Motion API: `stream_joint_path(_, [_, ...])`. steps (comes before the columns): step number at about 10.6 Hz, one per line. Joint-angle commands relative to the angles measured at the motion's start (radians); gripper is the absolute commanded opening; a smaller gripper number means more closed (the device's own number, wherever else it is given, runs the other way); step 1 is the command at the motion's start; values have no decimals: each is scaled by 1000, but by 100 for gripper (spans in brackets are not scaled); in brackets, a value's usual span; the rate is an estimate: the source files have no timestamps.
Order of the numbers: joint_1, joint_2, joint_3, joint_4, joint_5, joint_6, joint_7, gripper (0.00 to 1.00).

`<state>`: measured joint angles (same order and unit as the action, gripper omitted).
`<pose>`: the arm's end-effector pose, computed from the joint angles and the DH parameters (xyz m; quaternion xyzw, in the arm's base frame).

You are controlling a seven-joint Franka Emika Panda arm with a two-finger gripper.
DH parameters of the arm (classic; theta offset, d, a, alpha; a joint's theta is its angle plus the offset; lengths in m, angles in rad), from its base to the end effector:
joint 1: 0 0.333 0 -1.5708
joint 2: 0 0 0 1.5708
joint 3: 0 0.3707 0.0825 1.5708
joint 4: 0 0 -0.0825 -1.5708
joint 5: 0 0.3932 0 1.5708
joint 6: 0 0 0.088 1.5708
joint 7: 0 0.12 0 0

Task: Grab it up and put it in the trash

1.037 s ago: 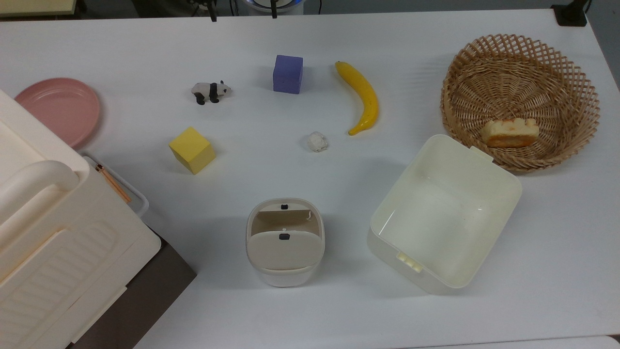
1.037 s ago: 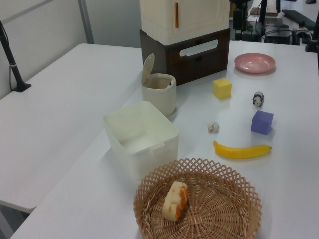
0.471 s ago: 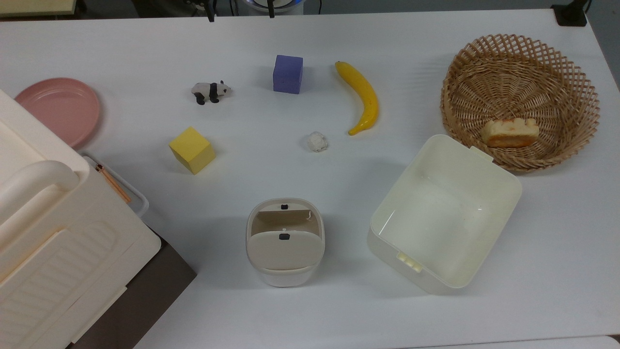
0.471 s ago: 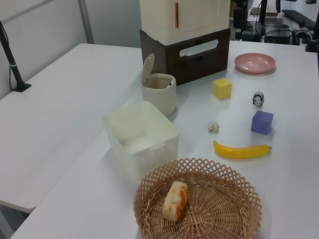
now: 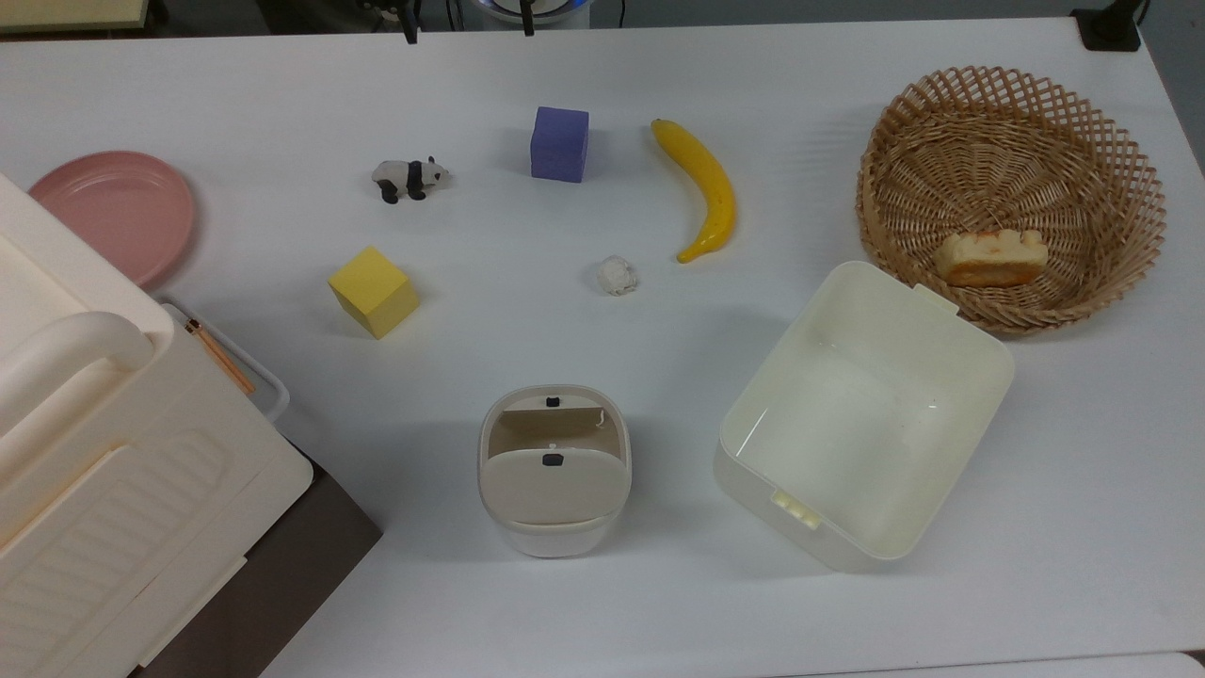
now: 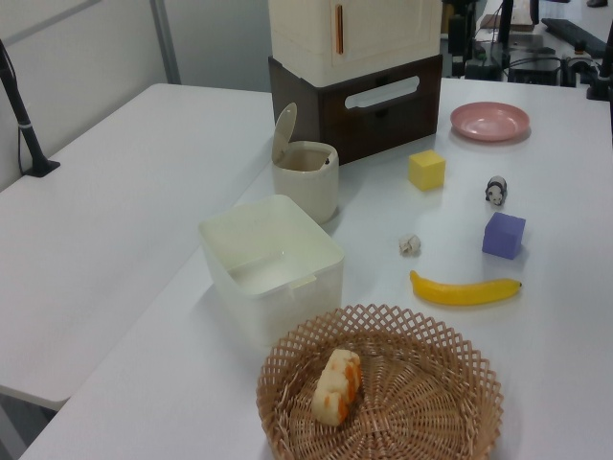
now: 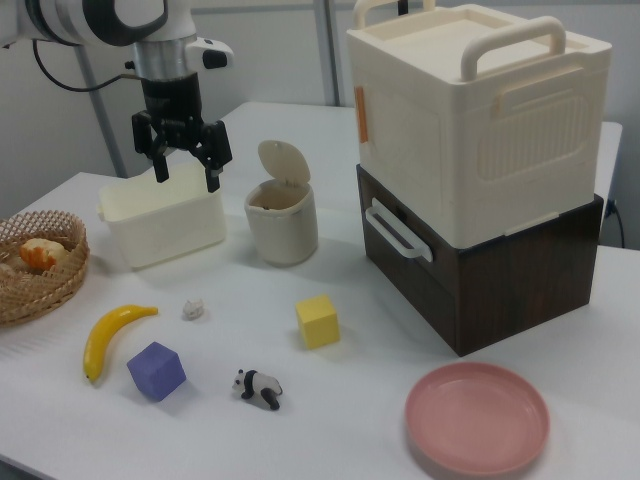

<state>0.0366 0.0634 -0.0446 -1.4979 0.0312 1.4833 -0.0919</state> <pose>0.5766 0.0003 0.6576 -0.9982 -0.0426 0.0382 0.0161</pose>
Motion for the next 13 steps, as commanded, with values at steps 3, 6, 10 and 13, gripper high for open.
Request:
stream_joint_path(3, [5,-5,-4,-10,24,38,-29,100])
stream_joint_path(6, [9,-1,5,-10,24,40,-28,100])
stream_joint_path(10, [29,27,8,-8,12,97,-38,100])
stream_joint_path(13, [48,27,6,-36,-10,83,-100,100])
